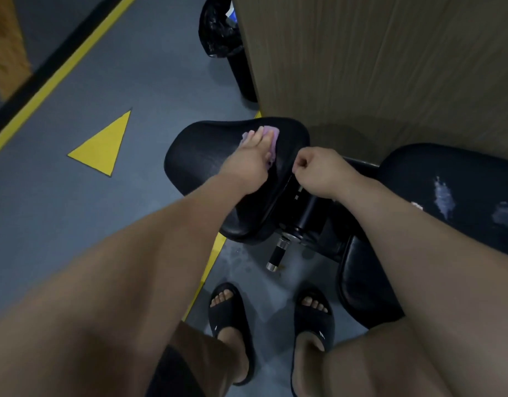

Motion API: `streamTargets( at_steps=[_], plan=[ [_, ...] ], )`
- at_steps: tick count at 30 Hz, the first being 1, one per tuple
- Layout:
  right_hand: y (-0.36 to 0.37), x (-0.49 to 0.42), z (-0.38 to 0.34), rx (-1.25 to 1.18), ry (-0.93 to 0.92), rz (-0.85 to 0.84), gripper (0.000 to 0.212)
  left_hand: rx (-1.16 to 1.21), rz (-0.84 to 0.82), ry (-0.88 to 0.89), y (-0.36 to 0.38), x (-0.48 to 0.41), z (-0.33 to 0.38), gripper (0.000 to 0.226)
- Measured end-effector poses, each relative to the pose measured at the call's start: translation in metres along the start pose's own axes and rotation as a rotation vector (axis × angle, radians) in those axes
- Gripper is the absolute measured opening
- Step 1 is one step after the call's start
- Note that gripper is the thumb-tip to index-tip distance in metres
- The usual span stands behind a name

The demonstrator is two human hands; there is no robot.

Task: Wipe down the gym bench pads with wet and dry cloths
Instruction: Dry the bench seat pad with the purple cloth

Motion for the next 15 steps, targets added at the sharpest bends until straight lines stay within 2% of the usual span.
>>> streamTargets(
  at_steps=[3, 7, 11, 13, 15],
  plan=[
    [-0.007, 0.005, 0.005, -0.008, 0.044, 0.019, 0.020, -0.007, 0.018, 0.016, 0.004, 0.017, 0.009, 0.076],
    [-0.019, 0.011, -0.006, -0.073, 0.040, 0.079, 0.019, 0.181, 0.127, 0.178, 0.005, 0.075, 0.022, 0.065],
    [-0.023, 0.018, -0.037, -0.098, -0.049, 0.145, 0.016, 0.481, 0.081, 0.054, -0.006, 0.079, -0.003, 0.065],
    [-0.018, 0.020, -0.053, -0.056, -0.125, 0.172, 0.016, 0.569, 0.124, 0.032, -0.016, 0.083, -0.014, 0.062],
    [-0.007, 0.020, -0.065, 0.018, -0.200, 0.178, 0.019, 0.618, 0.212, -0.068, -0.024, 0.088, -0.036, 0.053]
  ],
)
Point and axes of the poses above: each hand's wrist, its own x-axis away from the middle knuckle, its own y-axis out of the palm, z = x × y, the point moved 10 cm from there along -x, towards the middle knuckle, and after that the axes turned 6 degrees about -y, right-handed, at the moved point
